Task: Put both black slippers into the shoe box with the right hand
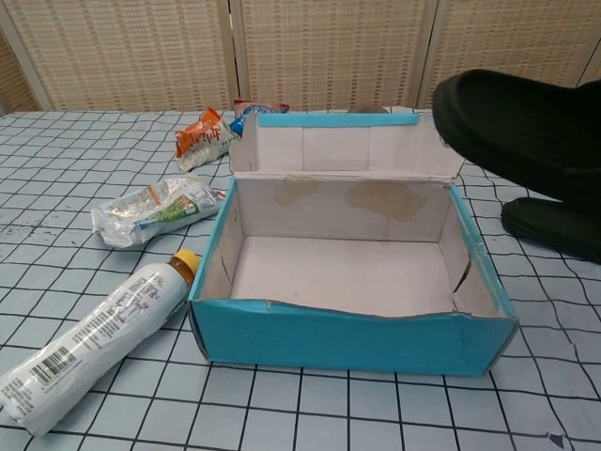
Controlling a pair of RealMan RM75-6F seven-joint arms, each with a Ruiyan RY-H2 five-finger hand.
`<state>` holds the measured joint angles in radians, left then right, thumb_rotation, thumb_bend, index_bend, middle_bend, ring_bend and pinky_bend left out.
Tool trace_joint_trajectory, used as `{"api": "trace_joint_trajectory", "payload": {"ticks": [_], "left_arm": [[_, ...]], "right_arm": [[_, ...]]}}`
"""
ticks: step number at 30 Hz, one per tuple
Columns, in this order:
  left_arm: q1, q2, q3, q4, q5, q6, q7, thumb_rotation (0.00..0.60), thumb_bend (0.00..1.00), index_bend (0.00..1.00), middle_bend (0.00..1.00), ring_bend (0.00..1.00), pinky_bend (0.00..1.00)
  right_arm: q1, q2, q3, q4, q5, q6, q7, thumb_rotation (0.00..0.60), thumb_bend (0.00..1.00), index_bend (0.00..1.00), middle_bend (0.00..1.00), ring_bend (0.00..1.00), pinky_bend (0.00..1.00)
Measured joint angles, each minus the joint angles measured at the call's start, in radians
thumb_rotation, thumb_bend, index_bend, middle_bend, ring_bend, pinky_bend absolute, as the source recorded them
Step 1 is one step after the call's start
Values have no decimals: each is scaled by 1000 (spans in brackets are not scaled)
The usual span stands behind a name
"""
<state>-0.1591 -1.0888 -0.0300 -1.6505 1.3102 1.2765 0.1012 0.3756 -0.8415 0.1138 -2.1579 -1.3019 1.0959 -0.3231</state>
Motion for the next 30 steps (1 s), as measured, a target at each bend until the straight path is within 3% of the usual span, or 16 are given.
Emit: {"api": "trace_joint_trajectory", "payload": {"ticks": [7, 13, 18, 30], "left_arm": [[2, 4, 2, 2, 9, 4, -10, 600, 439, 300, 251, 286, 460], [3, 4, 1, 1, 9, 6, -8, 600, 440, 300, 251, 286, 460], [2, 3, 1, 2, 6, 4, -5, 600, 439, 300, 252, 286, 460], [5, 6, -1, 1, 6, 8, -13, 600, 439, 301, 251, 286, 460]], "right_arm": [[161, -129, 48, -69, 244, -54, -228, 600, 0, 615, 604, 444, 469], [290, -293, 90, -79, 443, -9, -356, 600, 0, 615, 604, 444, 469], [374, -393, 109, -62, 537, 32, -413, 600, 0, 615, 604, 444, 469], [438, -495, 26, -1, 602, 40, -455, 600, 0, 615, 604, 444, 470]]}}
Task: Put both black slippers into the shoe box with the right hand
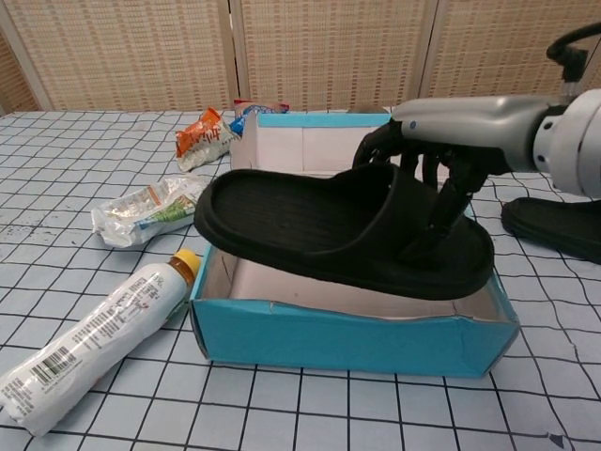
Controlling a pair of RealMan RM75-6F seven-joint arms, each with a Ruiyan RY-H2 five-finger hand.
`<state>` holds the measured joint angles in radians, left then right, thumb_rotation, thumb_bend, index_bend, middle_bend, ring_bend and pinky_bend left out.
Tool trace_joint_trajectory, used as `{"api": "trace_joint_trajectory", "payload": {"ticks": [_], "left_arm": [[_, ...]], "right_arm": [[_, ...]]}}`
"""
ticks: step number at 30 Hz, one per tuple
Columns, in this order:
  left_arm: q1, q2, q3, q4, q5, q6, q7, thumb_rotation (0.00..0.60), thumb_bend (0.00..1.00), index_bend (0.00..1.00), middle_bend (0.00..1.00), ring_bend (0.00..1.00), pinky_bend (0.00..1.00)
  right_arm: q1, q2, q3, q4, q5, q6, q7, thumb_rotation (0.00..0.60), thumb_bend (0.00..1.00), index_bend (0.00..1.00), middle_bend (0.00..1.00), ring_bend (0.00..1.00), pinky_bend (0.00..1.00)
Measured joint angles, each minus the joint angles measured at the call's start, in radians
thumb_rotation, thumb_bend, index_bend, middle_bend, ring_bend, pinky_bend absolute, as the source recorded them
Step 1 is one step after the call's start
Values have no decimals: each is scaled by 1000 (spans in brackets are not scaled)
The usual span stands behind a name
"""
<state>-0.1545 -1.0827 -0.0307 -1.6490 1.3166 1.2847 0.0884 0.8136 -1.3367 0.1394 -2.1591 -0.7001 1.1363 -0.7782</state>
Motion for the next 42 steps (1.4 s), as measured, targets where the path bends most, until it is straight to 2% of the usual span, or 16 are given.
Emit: {"api": "trace_joint_trajectory", "payload": {"ticks": [13, 22, 24, 25, 27, 29, 30, 32, 37, 42], "left_arm": [[-1, 0, 0, 3, 0, -3, -1, 600, 439, 300, 251, 286, 460], [-2, 1, 1, 0, -2, -7, 0, 600, 438, 301, 251, 286, 460], [-2, 2, 1, 0, -1, -7, 0, 600, 438, 301, 251, 286, 460], [-2, 2, 1, 1, 0, -6, 0, 600, 438, 300, 251, 286, 460], [-2, 2, 1, 2, -3, -8, -1, 600, 439, 300, 251, 286, 460], [-3, 2, 0, 1, -5, -11, -3, 600, 439, 301, 251, 286, 460], [-3, 2, 0, 1, -5, -11, -1, 600, 439, 301, 251, 286, 460], [-3, 2, 1, 1, -2, -11, 2, 600, 438, 300, 252, 286, 460], [-4, 0, 2, 0, -5, -14, 7, 600, 439, 301, 251, 286, 460], [-6, -1, 2, 1, -10, -17, 11, 600, 439, 300, 252, 286, 460]], "right_arm": [[44, -79, -40, 154, 93, -65, 44, 600, 0, 615, 605, 444, 470], [34, -121, -51, 250, 62, -124, 161, 600, 0, 622, 612, 448, 470], [31, -124, -59, 272, 54, -148, 179, 600, 0, 597, 612, 431, 470], [31, -123, -66, 279, 51, -161, 184, 600, 0, 560, 596, 393, 470], [32, -114, -72, 278, 52, -183, 193, 600, 0, 388, 434, 178, 423], [33, -93, -74, 269, 53, -214, 213, 600, 0, 219, 246, 27, 325], [34, -80, -74, 263, 51, -227, 224, 600, 0, 135, 172, 0, 266], [32, -49, -74, 250, 31, -248, 256, 600, 0, 27, 97, 0, 196], [10, 36, -65, 203, -74, -282, 350, 600, 0, 0, 29, 0, 146], [-27, 156, -42, 146, -180, -310, 472, 600, 0, 0, 23, 0, 142]]}}
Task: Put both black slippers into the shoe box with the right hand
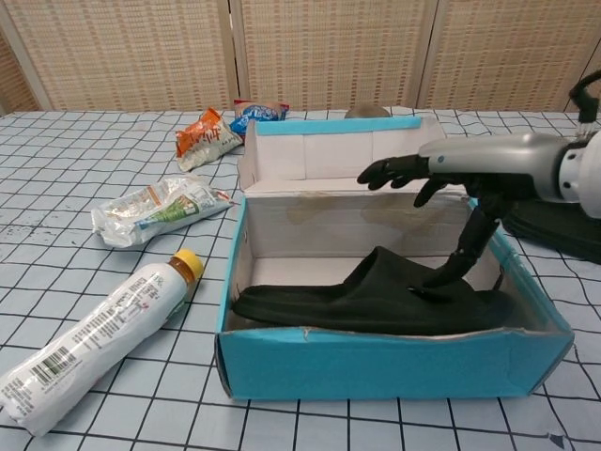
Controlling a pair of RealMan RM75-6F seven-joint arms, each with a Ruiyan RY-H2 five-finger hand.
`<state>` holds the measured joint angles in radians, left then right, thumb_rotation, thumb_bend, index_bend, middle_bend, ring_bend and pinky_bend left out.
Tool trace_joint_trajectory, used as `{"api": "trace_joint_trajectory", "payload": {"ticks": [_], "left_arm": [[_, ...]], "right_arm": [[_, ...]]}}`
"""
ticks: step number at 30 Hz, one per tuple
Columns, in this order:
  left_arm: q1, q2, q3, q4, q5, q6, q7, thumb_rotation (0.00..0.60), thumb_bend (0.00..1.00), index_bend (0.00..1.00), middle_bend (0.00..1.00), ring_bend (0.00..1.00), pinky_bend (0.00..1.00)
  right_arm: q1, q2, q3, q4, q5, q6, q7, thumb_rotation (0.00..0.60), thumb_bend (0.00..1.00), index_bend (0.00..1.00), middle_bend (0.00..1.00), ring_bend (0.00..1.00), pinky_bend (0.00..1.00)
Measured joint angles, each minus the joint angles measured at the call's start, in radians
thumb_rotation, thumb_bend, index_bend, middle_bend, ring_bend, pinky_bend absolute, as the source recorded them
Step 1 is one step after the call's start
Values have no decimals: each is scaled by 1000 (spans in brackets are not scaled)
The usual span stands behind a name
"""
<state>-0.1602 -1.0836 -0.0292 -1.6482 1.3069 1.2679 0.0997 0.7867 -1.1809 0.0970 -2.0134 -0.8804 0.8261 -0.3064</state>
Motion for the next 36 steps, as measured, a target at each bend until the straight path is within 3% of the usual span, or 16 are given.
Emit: {"api": "trace_joint_trajectory", "payload": {"ticks": [8, 13, 16, 25, 36], "left_arm": [[-2, -2, 1, -2, -3, -4, 6, 600, 439, 301, 251, 285, 460], [-3, -4, 1, -5, -6, -6, 15, 600, 439, 300, 251, 286, 460], [-4, -5, 1, -7, -8, -5, 19, 600, 440, 301, 251, 286, 460], [-5, -7, 1, -4, -16, -11, 25, 600, 440, 300, 251, 286, 460], [-9, -11, 3, -3, -21, -20, 32, 600, 440, 300, 251, 286, 460]], "right_arm": [[-136, 211, 16, -55, -203, 102, 135, 600, 0, 15, 21, 0, 143], [-253, 263, -44, -13, -272, 227, 99, 600, 0, 16, 21, 0, 142], [-287, 273, -74, 41, -262, 238, 81, 600, 0, 8, 21, 0, 142], [-289, 208, -107, 246, -106, 120, 51, 600, 0, 0, 21, 0, 142], [-246, 47, -88, 519, 56, -64, 86, 600, 0, 3, 22, 0, 142]]}}
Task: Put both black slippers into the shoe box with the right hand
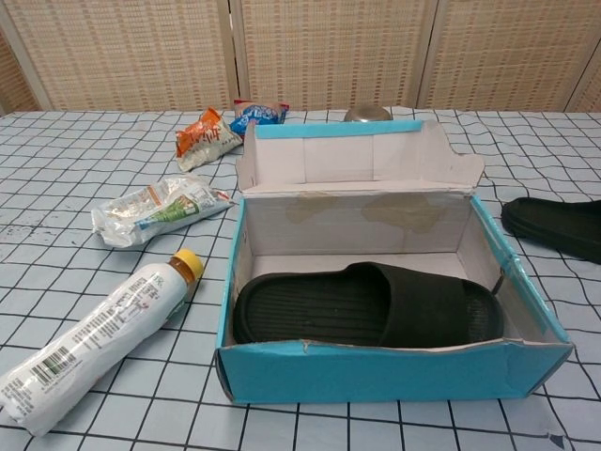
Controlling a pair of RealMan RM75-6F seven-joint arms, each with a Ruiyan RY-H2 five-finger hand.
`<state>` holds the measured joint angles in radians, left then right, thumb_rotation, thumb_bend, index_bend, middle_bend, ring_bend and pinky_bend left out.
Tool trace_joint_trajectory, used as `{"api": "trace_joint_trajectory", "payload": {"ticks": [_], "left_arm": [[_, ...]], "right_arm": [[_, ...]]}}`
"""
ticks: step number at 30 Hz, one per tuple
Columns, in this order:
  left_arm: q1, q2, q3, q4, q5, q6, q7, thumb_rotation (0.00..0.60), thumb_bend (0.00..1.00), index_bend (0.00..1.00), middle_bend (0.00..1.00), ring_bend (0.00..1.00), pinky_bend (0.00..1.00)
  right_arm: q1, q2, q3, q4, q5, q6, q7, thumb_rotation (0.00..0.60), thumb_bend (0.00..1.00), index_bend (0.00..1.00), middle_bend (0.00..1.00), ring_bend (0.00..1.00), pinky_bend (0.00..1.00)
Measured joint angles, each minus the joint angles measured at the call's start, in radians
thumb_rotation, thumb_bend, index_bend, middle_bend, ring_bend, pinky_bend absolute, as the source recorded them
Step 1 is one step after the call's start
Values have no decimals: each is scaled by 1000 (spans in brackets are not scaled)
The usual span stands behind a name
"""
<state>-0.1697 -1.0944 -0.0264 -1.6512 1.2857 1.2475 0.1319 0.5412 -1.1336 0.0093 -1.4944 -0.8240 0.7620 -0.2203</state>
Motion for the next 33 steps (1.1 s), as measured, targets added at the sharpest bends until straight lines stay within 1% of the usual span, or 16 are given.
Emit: {"api": "trace_joint_trajectory", "payload": {"ticks": [8, 14, 17, 18, 21, 22, 23, 25, 28, 30, 33], "left_arm": [[-4, -3, 1, 1, -7, -9, 7, 600, 439, 300, 252, 286, 460], [-4, -3, 1, 0, -7, -8, 8, 600, 438, 300, 252, 286, 460], [-3, -2, 2, 0, -2, -5, 6, 600, 438, 300, 251, 286, 460], [-3, -1, 2, -1, -3, -5, 4, 600, 438, 300, 251, 286, 460], [-3, -1, 2, 0, 0, -5, 2, 600, 439, 300, 251, 286, 460], [-3, -1, 3, 1, 2, -5, 2, 600, 439, 300, 251, 286, 460], [-3, -1, 4, 1, 2, -5, 2, 600, 439, 300, 251, 286, 460], [-3, 0, 4, 0, 0, -6, 0, 600, 438, 301, 251, 286, 460], [-3, 0, 3, 0, 1, -4, 0, 600, 440, 301, 251, 286, 460], [-3, -1, 4, 1, 1, -5, 2, 600, 439, 301, 251, 286, 460], [-4, -1, 4, -1, -2, -8, 1, 600, 439, 300, 252, 286, 460]], "right_arm": [[11, -125, 36, 193, 7, 2, 35, 600, 0, 20, 24, 0, 142], [13, -165, 46, 248, 8, -24, 50, 600, 0, 30, 32, 0, 154], [15, -188, 42, 281, 9, -49, 48, 600, 0, 70, 139, 4, 199], [15, -196, 41, 294, 9, -50, 46, 600, 0, 95, 177, 20, 216], [14, -222, 40, 328, 10, -55, 41, 600, 0, 203, 291, 126, 277], [14, -228, 40, 338, 11, -58, 38, 600, 0, 261, 350, 182, 303], [13, -232, 40, 343, 11, -58, 36, 600, 0, 298, 384, 218, 318], [9, -236, 42, 349, 6, -49, 35, 600, 0, 407, 480, 319, 361], [-1, -237, 49, 343, -15, -13, 42, 600, 0, 517, 553, 389, 401], [-9, -233, 53, 332, -35, 20, 46, 600, 0, 558, 582, 414, 422], [-27, -223, 59, 302, -71, 100, 43, 600, 0, 597, 616, 448, 452]]}}
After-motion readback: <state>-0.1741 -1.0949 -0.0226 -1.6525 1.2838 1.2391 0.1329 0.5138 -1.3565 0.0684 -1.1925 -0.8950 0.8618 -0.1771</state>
